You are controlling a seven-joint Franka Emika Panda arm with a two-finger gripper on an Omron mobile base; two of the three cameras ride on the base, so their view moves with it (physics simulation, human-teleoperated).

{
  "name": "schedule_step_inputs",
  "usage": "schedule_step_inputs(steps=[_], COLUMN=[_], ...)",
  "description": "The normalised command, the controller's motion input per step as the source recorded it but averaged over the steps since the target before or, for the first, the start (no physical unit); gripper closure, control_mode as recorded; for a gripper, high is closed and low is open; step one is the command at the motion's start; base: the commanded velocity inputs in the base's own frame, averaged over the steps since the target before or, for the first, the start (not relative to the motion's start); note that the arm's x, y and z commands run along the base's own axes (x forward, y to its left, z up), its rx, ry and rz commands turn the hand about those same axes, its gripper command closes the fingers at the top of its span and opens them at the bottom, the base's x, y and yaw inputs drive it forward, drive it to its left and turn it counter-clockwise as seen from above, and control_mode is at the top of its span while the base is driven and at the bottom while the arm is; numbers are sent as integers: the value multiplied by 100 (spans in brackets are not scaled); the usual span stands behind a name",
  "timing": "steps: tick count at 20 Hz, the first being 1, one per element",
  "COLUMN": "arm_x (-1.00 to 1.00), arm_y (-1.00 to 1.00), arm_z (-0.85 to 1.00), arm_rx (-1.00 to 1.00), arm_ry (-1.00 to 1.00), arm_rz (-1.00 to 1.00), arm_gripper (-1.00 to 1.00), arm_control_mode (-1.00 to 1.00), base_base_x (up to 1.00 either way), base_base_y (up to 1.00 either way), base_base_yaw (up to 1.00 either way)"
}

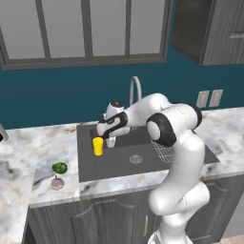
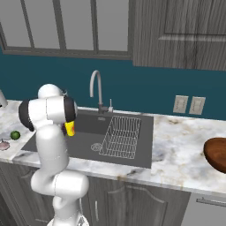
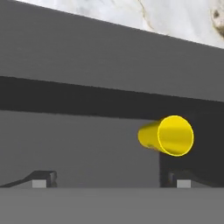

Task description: Remove the avocado and garlic from the sink. Then move the bowl and cup from the counter to the sink for washing.

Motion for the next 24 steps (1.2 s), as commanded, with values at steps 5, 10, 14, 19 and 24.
schedule_step_inputs(steps=[5, 10, 14, 19, 24], arm_x=[-40, -39, -35, -31, -28], arm_y=[-3, -7, -10, -18, -21], arm_z=[27, 24, 27, 25, 23], arm_rx=[0, 0, 0, -2, -1], arm_ry=[3, 6, 7, 3, 0], arm_rz=[-18, -28, -29, -29, -29], arm_gripper=[-100, -100, -100, -100, -100], arm_control_mode=[-100, -100, -100, -100, -100], base_base_x=[0, 0, 0, 0, 0], base_base_y=[0, 0, 0, 0, 0], base_base_yaw=[0, 0, 0, 0, 0])
